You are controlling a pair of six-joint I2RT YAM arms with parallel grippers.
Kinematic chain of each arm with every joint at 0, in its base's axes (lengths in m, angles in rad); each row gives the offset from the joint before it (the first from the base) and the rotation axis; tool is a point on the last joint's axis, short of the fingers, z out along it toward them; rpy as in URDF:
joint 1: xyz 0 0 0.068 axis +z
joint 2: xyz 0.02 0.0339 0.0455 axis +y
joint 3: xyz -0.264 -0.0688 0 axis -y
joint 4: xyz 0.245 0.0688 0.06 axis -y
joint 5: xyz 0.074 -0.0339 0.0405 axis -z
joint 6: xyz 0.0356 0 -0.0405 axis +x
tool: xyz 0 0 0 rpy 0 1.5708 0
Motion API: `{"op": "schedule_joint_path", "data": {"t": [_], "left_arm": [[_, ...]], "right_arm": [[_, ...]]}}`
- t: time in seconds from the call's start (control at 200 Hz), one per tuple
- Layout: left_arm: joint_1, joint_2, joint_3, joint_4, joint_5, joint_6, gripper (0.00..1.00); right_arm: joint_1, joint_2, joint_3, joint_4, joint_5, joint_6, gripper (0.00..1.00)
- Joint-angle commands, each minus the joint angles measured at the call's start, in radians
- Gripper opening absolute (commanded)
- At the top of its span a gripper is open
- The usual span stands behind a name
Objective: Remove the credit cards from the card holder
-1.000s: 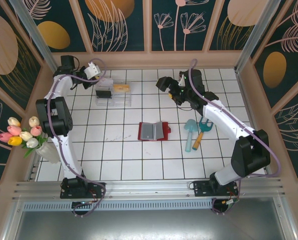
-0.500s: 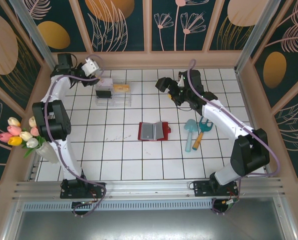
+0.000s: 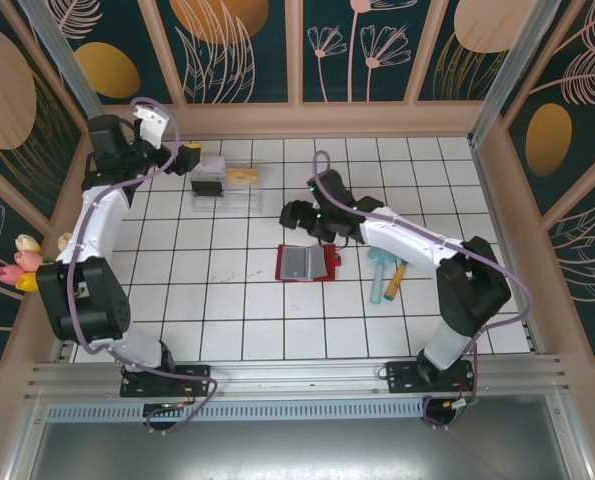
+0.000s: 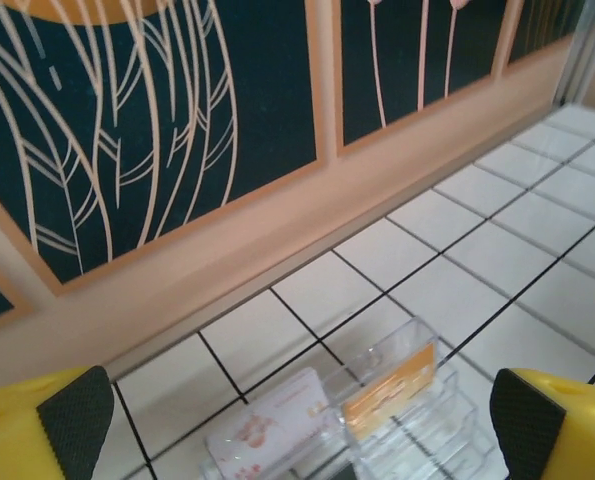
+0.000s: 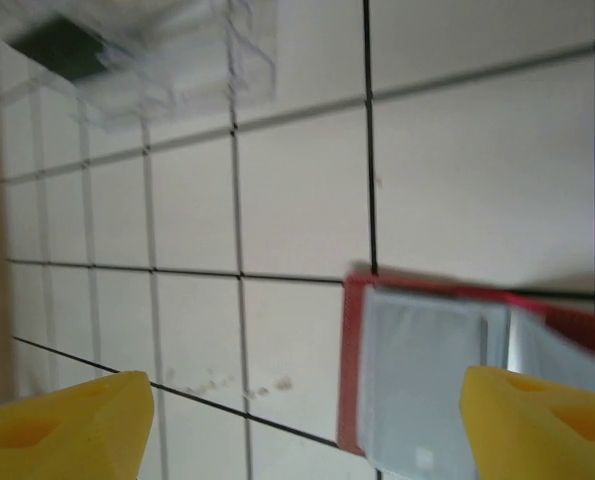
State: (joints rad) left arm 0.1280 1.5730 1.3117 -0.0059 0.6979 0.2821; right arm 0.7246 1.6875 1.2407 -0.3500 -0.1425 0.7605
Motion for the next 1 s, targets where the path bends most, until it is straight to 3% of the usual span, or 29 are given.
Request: {"op": "schedule_joint_path", "data": {"t": [0.0, 0.31, 0.43, 0.57, 0.726, 0.821, 0.996], "left_arm": [[-0.004, -0.074, -0.084, 0.053, -0.062, -0.219, 0.99], [-0.050, -0.263, -0.222, -0.008, -0.216, -0.663, 0.99], [-0.116, -0.285, -0.220, -0.087, -0.266, -0.651, 0.99], [-0.154, -0.342, -0.298, -0.015, -0.239, -0.689, 0.99], [-0.159, -0.429, -0.399, 0.052, -0.284, -0.760, 0.99], [-0.158, -0.429, -0.392, -0.001, -0.308, -0.777, 0.99], [-0.164, -0.376, -0.395, -0.050, -0.224, -0.790, 0.99]], "right_arm": [[0.056, 0.038, 0.018, -0.094, 0.113, 0.026, 0.79], [0.150, 0.183, 0.056, -0.226, 0.245, 0.047, 0.80], [0.159, 0.247, 0.107, -0.276, 0.276, 0.014, 0.89], [0.162, 0.278, 0.134, -0.284, 0.298, -0.002, 0.95], [0.160, 0.304, 0.144, -0.302, 0.301, -0.006, 0.94], [0.155, 0.306, 0.136, -0.300, 0.295, -0.008, 0.91], [0.144, 0.286, 0.109, -0.276, 0.274, -0.015, 0.85]]}}
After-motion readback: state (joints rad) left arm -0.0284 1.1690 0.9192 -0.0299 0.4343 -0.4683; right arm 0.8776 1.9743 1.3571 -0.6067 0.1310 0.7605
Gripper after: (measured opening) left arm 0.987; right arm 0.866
